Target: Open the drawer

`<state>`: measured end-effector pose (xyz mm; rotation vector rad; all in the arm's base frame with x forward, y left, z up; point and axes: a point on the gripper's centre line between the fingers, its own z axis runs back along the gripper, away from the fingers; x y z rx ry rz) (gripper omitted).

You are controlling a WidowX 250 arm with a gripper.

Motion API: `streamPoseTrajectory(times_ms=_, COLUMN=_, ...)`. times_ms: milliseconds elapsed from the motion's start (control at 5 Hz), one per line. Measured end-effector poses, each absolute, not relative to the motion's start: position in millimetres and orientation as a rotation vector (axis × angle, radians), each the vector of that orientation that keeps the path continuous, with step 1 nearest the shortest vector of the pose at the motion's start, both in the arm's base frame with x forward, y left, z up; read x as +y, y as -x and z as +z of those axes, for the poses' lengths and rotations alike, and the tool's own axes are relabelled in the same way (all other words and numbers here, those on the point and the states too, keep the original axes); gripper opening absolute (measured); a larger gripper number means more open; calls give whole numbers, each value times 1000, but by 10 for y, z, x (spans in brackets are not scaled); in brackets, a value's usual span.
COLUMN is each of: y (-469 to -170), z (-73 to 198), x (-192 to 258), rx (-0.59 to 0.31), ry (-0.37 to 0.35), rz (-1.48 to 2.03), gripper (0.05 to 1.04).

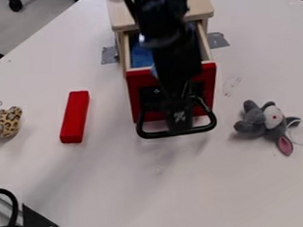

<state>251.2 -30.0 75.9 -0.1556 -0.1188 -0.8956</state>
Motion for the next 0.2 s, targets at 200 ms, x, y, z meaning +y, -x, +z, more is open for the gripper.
streamPoseTrajectory(times_ms=200, y=-2523, z=1071, x=-296, rx=-105, ry=168, rz=-870, gripper=1000)
